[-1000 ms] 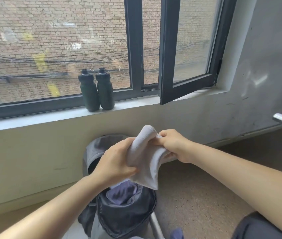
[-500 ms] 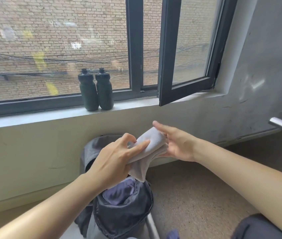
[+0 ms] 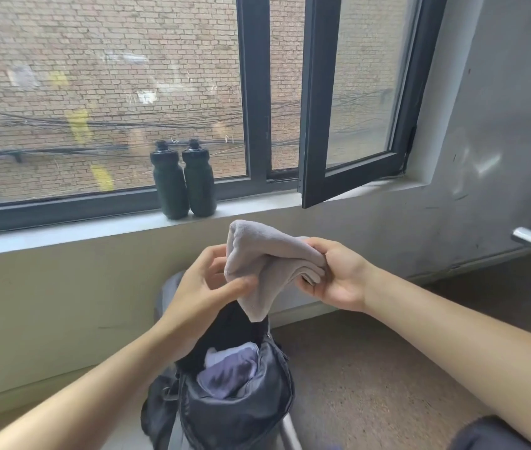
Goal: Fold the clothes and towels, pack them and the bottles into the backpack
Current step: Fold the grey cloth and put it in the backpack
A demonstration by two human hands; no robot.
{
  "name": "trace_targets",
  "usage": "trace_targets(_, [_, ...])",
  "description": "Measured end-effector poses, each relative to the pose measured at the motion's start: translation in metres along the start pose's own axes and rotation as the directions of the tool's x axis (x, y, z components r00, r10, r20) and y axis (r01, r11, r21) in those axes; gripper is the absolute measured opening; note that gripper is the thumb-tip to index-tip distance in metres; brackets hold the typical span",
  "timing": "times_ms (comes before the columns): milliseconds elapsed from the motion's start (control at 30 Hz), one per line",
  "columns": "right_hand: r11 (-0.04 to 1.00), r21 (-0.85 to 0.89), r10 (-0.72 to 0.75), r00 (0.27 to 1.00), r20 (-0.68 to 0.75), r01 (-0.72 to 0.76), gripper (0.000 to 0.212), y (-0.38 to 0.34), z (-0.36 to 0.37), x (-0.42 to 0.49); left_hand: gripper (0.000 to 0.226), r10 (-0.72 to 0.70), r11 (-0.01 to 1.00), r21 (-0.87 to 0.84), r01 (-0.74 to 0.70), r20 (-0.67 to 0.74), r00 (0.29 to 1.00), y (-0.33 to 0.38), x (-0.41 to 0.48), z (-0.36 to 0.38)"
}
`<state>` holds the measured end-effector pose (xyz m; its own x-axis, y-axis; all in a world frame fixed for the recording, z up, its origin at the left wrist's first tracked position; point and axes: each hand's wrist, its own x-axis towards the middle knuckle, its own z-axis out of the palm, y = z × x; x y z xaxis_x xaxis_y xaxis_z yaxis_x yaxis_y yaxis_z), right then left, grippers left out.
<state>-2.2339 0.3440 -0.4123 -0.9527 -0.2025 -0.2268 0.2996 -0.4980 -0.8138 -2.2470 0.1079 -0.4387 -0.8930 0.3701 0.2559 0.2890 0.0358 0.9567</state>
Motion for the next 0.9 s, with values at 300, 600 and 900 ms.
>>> trace_targets(300, [0.977,-0.21,0.037,0.999,-0.02,-0.041,0.014,0.003,-0.006,0.003,0.019,0.051,0.998,0.034,-0.044,-0.238,0.97,0.009,0.003,0.004])
trace_targets(600, [0.96,-0.277,-0.022,1.0,0.012,0.025,0.019,0.006,-0.01,0.002,0.031,-0.233,0.94,-0.266,0.215,-0.038,0.972,0.009,0.009,-0.013])
trace_targets(900, [0.832,-0.506,-0.154,0.97,0.186,0.229,0.041,0.021,-0.001,0.003,0.072,-0.363,0.928,0.203,0.312,0.309,0.879,-0.004,0.002,-0.009])
